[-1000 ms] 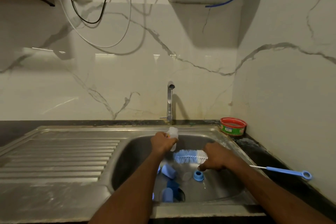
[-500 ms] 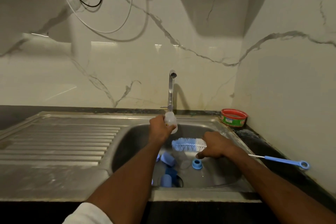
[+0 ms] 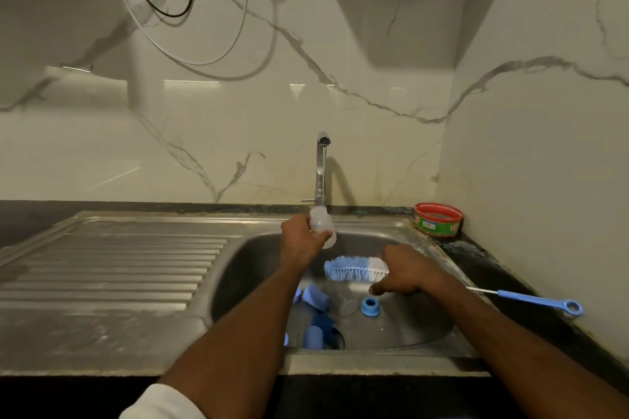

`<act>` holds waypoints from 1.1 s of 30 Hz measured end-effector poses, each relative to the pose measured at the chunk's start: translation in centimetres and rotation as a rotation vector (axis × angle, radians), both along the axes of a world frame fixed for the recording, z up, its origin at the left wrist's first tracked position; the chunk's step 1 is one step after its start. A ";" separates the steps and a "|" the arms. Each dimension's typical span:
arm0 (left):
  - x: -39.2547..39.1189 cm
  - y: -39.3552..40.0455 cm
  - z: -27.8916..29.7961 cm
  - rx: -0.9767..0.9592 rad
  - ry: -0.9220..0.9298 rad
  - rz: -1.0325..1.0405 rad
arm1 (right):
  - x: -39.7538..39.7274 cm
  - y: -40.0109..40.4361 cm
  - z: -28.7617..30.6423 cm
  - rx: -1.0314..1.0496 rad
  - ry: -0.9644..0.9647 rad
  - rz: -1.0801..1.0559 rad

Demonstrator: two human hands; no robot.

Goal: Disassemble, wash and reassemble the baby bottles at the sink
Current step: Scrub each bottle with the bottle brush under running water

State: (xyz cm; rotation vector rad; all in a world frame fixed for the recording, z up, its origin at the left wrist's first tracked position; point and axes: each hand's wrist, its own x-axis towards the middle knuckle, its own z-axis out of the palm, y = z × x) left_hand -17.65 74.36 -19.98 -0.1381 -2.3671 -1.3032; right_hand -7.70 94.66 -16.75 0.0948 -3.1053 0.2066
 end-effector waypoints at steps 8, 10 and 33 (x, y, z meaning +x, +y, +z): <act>0.0 -0.1 -0.5 -0.068 -0.059 -0.014 | -0.1 0.0 0.0 0.011 -0.005 -0.002; 0.1 -0.3 -0.6 -0.044 -0.036 -0.018 | -0.2 -0.1 -0.1 0.019 -0.008 -0.002; -0.1 -0.7 -1.0 -0.199 -0.073 0.003 | 0.2 0.1 0.2 -0.021 -0.007 -0.004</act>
